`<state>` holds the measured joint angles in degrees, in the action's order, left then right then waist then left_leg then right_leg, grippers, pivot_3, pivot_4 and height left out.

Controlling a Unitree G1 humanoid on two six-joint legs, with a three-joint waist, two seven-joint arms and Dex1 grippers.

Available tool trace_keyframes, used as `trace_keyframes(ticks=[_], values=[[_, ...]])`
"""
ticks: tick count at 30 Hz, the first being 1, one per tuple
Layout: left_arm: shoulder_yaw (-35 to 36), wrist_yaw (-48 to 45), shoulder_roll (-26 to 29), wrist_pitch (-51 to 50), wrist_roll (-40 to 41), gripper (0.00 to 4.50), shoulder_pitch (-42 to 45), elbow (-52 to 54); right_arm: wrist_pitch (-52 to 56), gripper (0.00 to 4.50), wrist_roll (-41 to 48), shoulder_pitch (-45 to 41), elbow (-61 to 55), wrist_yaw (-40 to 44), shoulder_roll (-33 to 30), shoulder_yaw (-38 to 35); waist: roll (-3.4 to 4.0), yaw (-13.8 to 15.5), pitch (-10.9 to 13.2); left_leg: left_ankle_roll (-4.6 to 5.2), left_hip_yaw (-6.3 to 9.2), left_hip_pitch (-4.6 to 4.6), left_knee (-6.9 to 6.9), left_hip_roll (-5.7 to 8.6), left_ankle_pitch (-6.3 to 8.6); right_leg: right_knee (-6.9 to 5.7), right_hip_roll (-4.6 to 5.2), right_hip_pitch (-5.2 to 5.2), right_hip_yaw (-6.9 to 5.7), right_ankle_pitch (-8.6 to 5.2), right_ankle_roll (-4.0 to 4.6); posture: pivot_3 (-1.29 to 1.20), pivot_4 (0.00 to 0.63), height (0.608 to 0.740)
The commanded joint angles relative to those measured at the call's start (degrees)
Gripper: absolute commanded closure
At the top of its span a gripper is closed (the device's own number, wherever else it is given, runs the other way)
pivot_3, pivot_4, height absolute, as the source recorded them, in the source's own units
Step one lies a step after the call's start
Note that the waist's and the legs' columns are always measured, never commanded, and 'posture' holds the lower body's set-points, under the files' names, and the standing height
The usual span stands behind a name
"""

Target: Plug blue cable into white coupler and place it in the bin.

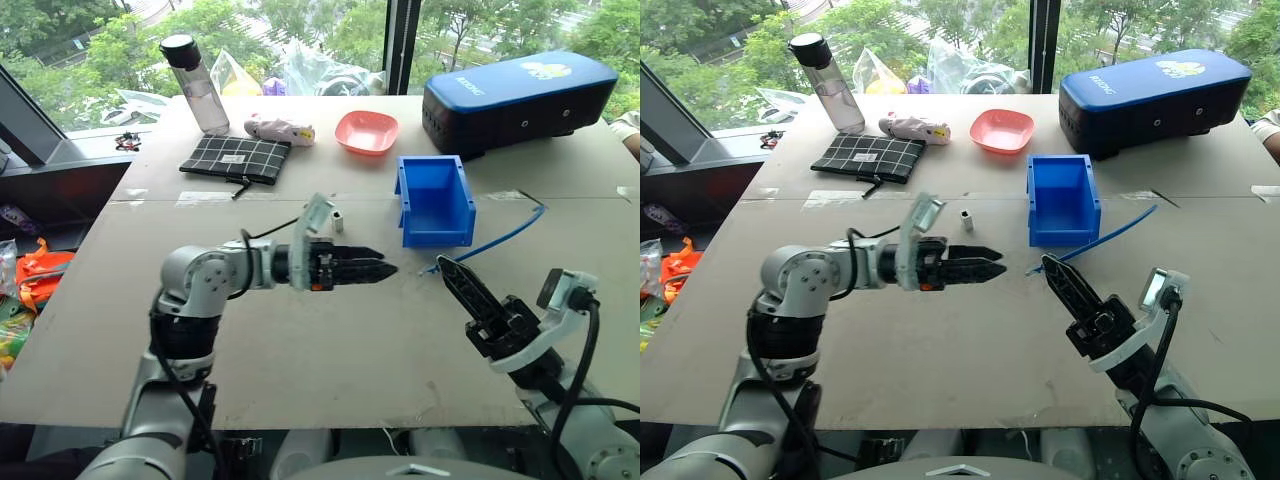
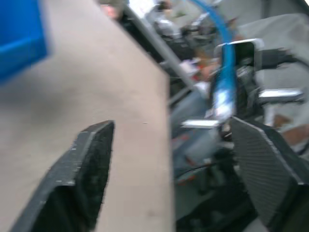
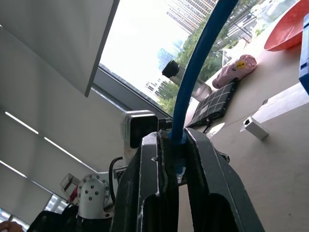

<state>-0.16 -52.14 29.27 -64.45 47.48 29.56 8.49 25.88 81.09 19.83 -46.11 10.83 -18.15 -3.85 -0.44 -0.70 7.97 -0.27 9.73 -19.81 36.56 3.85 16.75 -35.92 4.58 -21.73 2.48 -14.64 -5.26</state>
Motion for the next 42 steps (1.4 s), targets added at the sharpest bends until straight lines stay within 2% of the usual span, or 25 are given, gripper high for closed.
trace_keyframes(ticks=[1, 4, 8, 13, 22, 24, 25, 26, 28, 32, 33, 37, 42], values=[[-1.81, 2.96, 3.78, 23.00, -16.44, 0.01, -4.29, -0.65, -1.07, 4.50, 0.25, -1.21, 0.50, 2.36, -0.66, -1.43, 0.00, 0.19, 0.00, 0.00, 0.00, 0.00, 0.00, 0.01, 0.00, 0.02, 0.02, 0.01, 0.00, 0.00, 0.00, 0.00, 0.150, 0.736], [-2.80, 8.49, 3.41, 36.72, -26.78, 0.01, -6.05, -6.79, -0.80, 4.50, -0.38, -2.72, 2.70, 3.44, -0.92, -1.61, -0.04, 0.78, -0.01, -0.02, -0.04, -0.01, -0.02, 0.01, -0.01, 0.06, 0.08, 0.02, 0.02, 0.01, 0.02, 0.00, 0.150, 0.736], [-5.19, 8.62, -0.85, 46.73, -31.99, 0.01, -4.75, -16.77, -0.02, 4.50, -1.76, -5.22, 4.74, 4.08, -1.08, -0.98, -0.05, 1.62, -0.01, 0.08, -0.05, -0.05, -0.02, 0.08, 0.04, 0.09, 0.14, 0.01, 0.00, 0.02, 0.01, 0.00, 0.150, 0.736], [-7.86, 4.59, -4.36, 61.36, -38.19, 0.01, 4.31, -39.24, 0.37, 4.50, -2.77, -5.66, 4.85, 3.94, -1.47, -1.07, -0.20, 1.47, -0.04, 0.00, 0.04, -0.13, 0.02, 0.18, 0.00, 0.07, 0.18, 0.01, -0.14, 0.02, 0.00, 0.00, 0.150, 0.736], [-8.54, -1.15, -8.55, 75.13, -43.93, 0.01, 20.25, -68.64, -1.01, 4.50, -5.03, -1.01, 0.70, 2.44, -1.01, -1.26, -0.28, 1.04, -0.08, 0.01, 0.17, -0.16, 0.06, 0.47, 0.00, 0.02, 0.18, 0.01, -0.23, 0.02, -0.04, 0.00, 0.150, 0.736], [-7.97, -1.25, -9.26, 76.87, -44.67, 0.56, 22.66, -72.66, -1.38, 4.50, -5.45, -0.20, 0.02, 2.14, -0.74, -1.21, -0.33, 0.92, -0.11, 0.11, 0.15, -0.15, 0.11, 0.50, 0.05, 0.01, 0.19, 0.04, -0.22, 0.02, -0.05, 0.00, 0.150, 0.736], [-7.69, -1.06, -9.51, 77.33, -44.93, 0.61, 23.52, -74.05, -1.51, 4.50, -5.63, 0.18, -0.26, 2.10, -0.64, -1.24, -0.33, 0.79, -0.11, 0.16, 0.16, -0.15, 0.14, 0.50, 0.07, 0.00, 0.19, 0.04, -0.22, 0.02, -0.05, 0.00, 0.150, 0.736], [-7.45, -0.81, -9.67, 78.06, -45.26, 1.12, 24.40, -75.34, -1.74, 4.50, -5.97, 0.51, -0.55, 1.89, -0.38, -1.18, -0.33, 0.79, -0.11, 0.16, 0.16, -0.15, 0.20, 0.51, 0.08, -0.02, 0.20, 0.03, -0.22, 0.03, -0.06, 0.00, 0.150, 0.736], [-7.02, -0.88, -9.97, 79.09, -45.75, 1.78, 25.60, -77.25, -2.13, 4.50, -6.47, 1.06, -0.99, 1.64, 0.00, -1.08, -0.34, 0.56, -0.11, 0.17, 0.20, -0.15, 0.22, 0.52, 0.08, -0.04, 0.18, 0.04, -0.24, 0.03, -0.08, 0.00, 0.150, 0.736], [-6.30, -1.88, -10.46, 80.72, -46.81, 3.72, 26.83, -79.37, -2.51, 4.50, -7.29, 1.91, -1.52, 1.59, 0.33, -0.62, -0.34, 0.12, -0.11, 0.15, 0.21, -0.15, 0.22, 0.52, 0.07, -0.06, 0.19, 0.04, -0.24, 0.03, -0.09, 0.00, 0.150, 0.736], [-6.19, -1.80, -10.48, 80.97, -47.23, 4.07, 27.06, -79.73, -2.57, 4.50, -7.47, 2.12, -1.57, 1.62, 0.38, -0.55, -0.34, 0.12, -0.11, 0.15, 0.22, -0.15, 0.22, 0.52, 0.07, -0.06, 0.18, 0.03, -0.25, 0.03, -0.09, 0.00, 0.150, 0.736], [-5.52, -3.02, -10.31, 81.59, -47.84, 4.08, 27.63, -80.36, -2.71, 4.50, -7.97, 2.35, -1.61, 1.55, 0.47, -0.49, -0.34, 0.09, -0.11, 0.15, 0.23, -0.15, 0.23, 0.52, 0.07, -0.06, 0.18, 0.04, -0.27, 0.04, -0.10, 0.00, 0.150, 0.736], [-5.70, -9.91, -10.34, 83.42, -47.54, 4.08, 26.77, -78.07, -2.51, 4.50, -9.01, 2.53, -1.75, 1.42, -0.17, -0.89, -0.34, 0.03, -0.10, 0.15, 0.22, -0.15, 0.23, 0.52, 0.07, -0.07, 0.18, 0.04, -0.27, 0.04, -0.09, 0.00, 0.150, 0.736]])
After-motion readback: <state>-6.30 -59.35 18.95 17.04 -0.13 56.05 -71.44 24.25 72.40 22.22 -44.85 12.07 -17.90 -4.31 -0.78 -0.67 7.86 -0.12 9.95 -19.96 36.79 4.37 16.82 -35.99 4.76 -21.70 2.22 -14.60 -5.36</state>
